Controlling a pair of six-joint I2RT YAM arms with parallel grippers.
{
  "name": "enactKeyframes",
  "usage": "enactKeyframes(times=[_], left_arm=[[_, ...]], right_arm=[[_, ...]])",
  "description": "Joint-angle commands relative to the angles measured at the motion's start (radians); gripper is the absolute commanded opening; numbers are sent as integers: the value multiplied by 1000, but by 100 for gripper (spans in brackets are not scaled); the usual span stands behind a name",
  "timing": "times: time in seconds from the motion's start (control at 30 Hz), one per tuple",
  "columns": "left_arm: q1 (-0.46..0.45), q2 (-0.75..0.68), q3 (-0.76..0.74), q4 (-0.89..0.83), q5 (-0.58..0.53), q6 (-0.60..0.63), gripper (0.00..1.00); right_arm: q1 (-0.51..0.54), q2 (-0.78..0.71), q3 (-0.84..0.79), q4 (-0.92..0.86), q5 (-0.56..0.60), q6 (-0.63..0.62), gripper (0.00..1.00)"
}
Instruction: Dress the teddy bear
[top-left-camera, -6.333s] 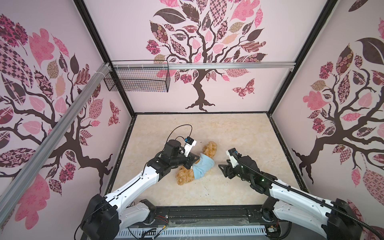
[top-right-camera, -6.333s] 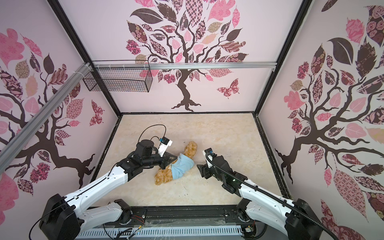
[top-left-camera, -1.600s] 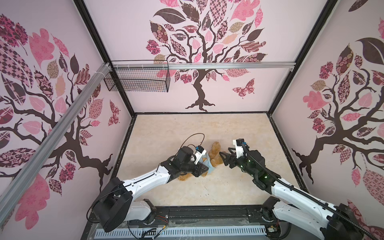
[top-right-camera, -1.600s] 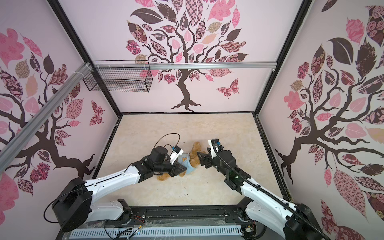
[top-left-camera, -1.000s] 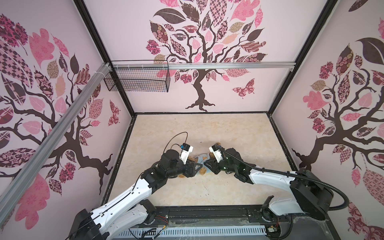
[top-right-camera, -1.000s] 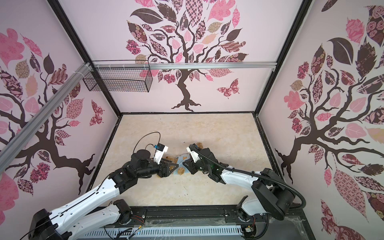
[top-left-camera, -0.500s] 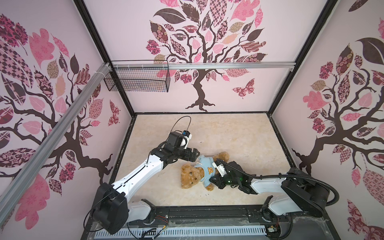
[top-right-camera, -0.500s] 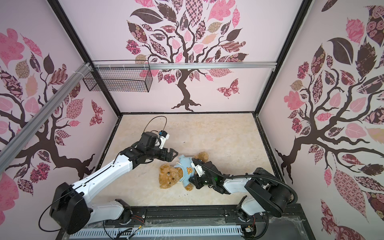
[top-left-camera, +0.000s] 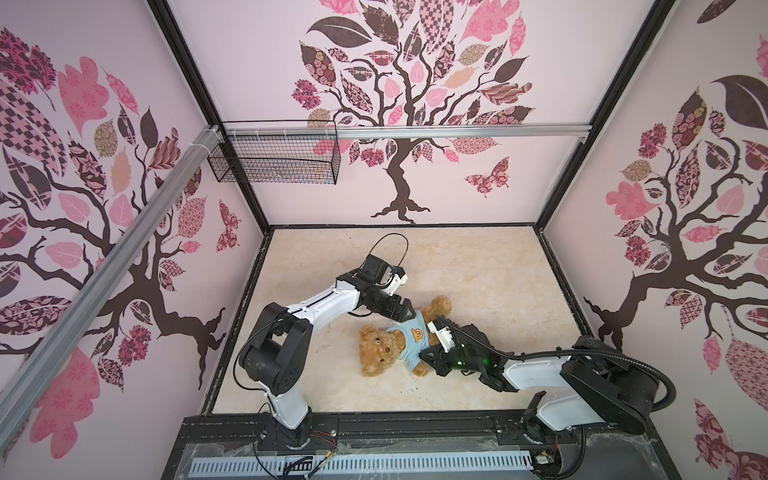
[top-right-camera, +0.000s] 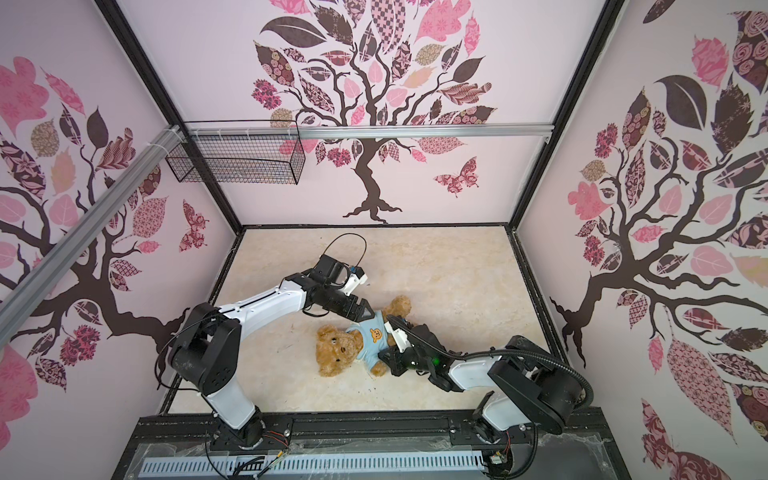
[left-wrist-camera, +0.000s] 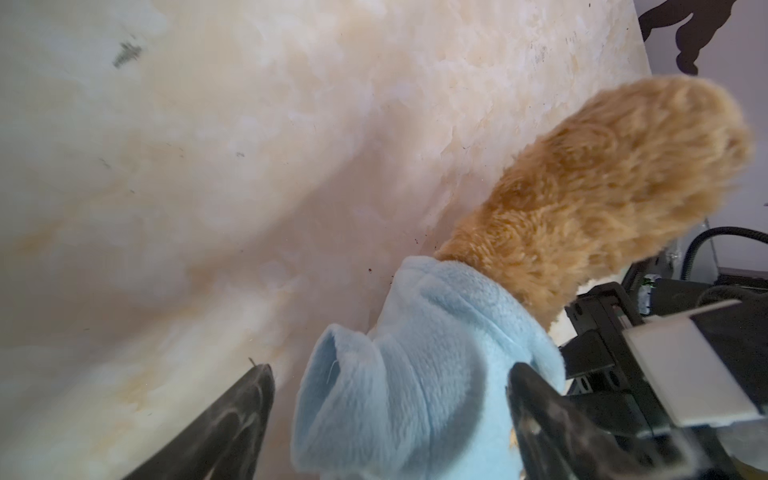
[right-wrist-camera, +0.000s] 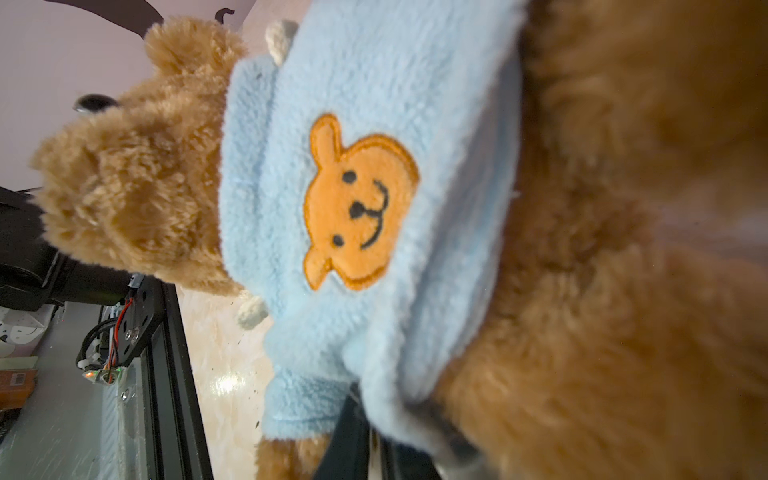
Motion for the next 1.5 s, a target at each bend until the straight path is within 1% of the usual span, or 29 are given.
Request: enactKeyframes(times=[0.0, 0.07, 0.13, 0.2, 0.27, 0.33, 0.4, 0.47, 0.53, 0.57, 0.6, 0.67, 0.7, 0.73, 0.77, 0.8, 0.87, 0.93, 0.97, 1.03, 1.1, 1.17, 1.3, 1.4, 1.47], left_arm=[[3, 12, -3, -6, 88, -19, 84], [5, 22, -23, 12, 109, -36, 77], [6, 35, -24, 23, 136, -47, 68], [6, 37, -19, 32, 164, -47, 58], [6, 28, -18, 48, 182, -28, 47], [6, 20, -13, 46, 195, 11, 41], [7, 31, 20, -13, 192, 77, 36], [6, 67, 76, -107, 162, 149, 30], [7, 102, 121, -167, 151, 187, 27], [6, 117, 145, -184, 153, 197, 27], [6, 125, 160, -193, 151, 201, 27], [6, 136, 193, -193, 147, 209, 30], [7, 140, 208, -191, 147, 209, 32], [6, 145, 226, -190, 146, 208, 34], [7, 149, 251, -195, 133, 203, 40], [7, 151, 272, -200, 100, 191, 46], [10, 134, 291, -192, 27, 167, 55], [17, 92, 277, -163, -59, 122, 61], [18, 60, 259, -151, -124, 93, 63], [19, -8, 223, -155, -262, 14, 65], [6, -94, 177, -180, -335, -90, 65], [-49, -203, 106, -171, -382, -193, 65], [-270, -371, -54, -91, -539, -342, 65], [-397, -413, -111, -102, -644, -425, 64], [-492, -417, -141, -71, -718, -436, 64]], right_arm=[[1, 5, -6, 34, 19, 10, 11], [2, -4, -11, 34, 23, 11, 11], [1, -26, -14, 29, 23, 10, 11], [2, -71, -15, 7, 18, 2, 13], [1, -151, -15, -37, 9, -16, 16], [1, -256, -8, -101, 1, -47, 21], [2, -368, 16, -206, 5, -92, 27], [2, -489, 51, -304, 58, -136, 32], [-13, -547, 91, -368, 135, -165, 36], [-41, -546, 116, -393, 156, -170, 37], [-81, -530, 138, -403, 145, -163, 38], [-195, -456, 186, -386, 66, -119, 39], [-230, -413, 209, -367, 30, -105, 39], [-246, -363, 241, -355, 32, -106, 39], [-246, -308, 280, -354, 57, -129, 39], [-247, -254, 315, -359, 69, -146, 39], [-253, -132, 393, -381, 98, -175, 38], [-274, -24, 451, -423, 88, -185, 35], [-287, 16, 472, -465, 82, -185, 33], [-300, 48, 472, -518, 68, -182, 31], [-302, 23, 414, -507, 60, -165, 29], [-302, -25, 337, -481, 21, -124, 28], [-302, -131, 202, -387, -77, 13, 27], [-299, -186, 130, -329, -140, 110, 25], [-297, -221, 79, -278, -158, 172, 23]])
